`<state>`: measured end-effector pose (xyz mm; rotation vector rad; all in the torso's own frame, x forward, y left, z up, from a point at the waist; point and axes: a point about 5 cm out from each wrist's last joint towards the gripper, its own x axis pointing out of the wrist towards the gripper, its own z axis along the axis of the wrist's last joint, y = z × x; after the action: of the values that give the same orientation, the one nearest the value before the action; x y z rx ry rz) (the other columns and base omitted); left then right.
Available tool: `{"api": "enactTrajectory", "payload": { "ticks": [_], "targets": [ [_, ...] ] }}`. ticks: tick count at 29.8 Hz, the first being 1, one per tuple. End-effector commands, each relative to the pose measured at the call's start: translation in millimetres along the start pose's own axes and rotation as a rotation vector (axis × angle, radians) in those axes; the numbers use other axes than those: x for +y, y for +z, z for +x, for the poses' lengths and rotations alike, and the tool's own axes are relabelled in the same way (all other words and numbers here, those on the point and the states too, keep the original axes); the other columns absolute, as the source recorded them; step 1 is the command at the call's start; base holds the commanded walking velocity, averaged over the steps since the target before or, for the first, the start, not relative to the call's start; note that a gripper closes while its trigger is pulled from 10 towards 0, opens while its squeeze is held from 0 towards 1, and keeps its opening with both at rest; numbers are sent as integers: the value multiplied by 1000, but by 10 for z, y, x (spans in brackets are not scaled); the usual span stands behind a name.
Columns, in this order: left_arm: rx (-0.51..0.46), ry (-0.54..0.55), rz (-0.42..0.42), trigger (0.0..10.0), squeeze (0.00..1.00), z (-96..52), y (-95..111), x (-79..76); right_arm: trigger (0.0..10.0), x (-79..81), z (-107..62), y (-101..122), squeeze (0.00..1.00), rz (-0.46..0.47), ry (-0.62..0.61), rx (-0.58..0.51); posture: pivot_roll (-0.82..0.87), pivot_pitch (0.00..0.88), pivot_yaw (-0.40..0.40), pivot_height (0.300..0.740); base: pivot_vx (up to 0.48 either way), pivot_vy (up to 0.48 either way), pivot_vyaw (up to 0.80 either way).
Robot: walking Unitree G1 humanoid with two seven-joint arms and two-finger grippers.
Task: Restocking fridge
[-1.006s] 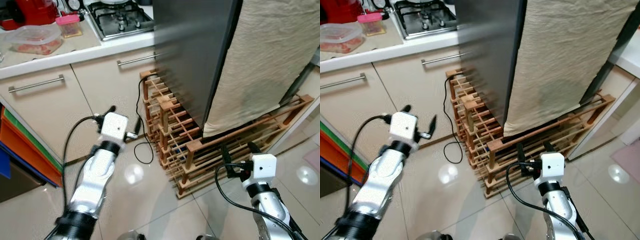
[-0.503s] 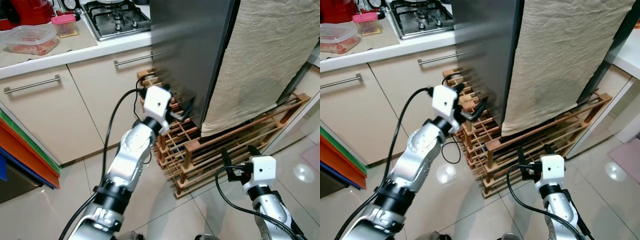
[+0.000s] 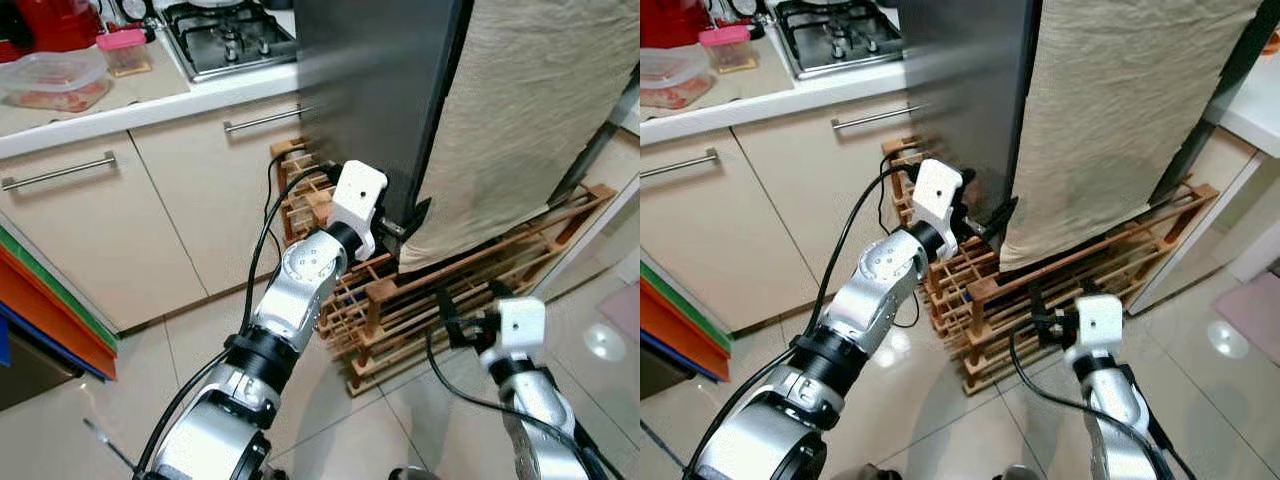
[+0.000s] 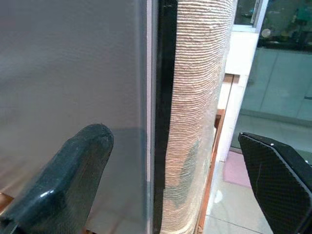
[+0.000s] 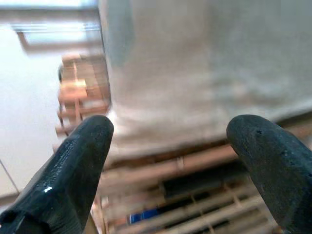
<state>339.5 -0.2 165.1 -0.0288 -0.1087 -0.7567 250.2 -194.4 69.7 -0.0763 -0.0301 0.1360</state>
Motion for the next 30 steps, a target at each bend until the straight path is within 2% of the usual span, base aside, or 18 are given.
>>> {"api": "enactTrajectory", "payload": {
  "ticks": [1, 11, 12, 16, 26, 30],
  "targets": [
    [-38, -34, -28, 10000, 0, 108, 113, -96, 10000, 52, 36, 66, 0, 19, 20, -7, -163, 40, 49, 740, 0, 0, 0],
    [-74, -99, -81, 10000, 0, 256, 241, -224, 10000, 201, 64, 182, 0, 31, 62, -22, -167, 43, 52, 740, 0, 0, 0],
    [-73, -115, -108, 10000, 0, 282, 260, -254, 10000, 219, 44, 194, 0, 34, 66, -18, -167, 42, 54, 740, 0, 0, 0],
    [-77, -136, -134, 10000, 0, 329, 305, -304, 10000, 235, 7, 186, 0, 37, 69, -6, -172, 43, 55, 740, 0, 0, 0],
    [-115, -227, -136, 10000, 0, 454, 482, -442, 10000, 237, -148, 93, 0, 37, 60, 54, -183, 47, 71, 740, 0, 0, 0],
    [-131, -253, -143, 10000, 0, 476, 542, -480, 10000, 240, -163, 67, 0, 38, 57, 65, -183, 50, 76, 740, 0, 0, 0]
  ]
}}
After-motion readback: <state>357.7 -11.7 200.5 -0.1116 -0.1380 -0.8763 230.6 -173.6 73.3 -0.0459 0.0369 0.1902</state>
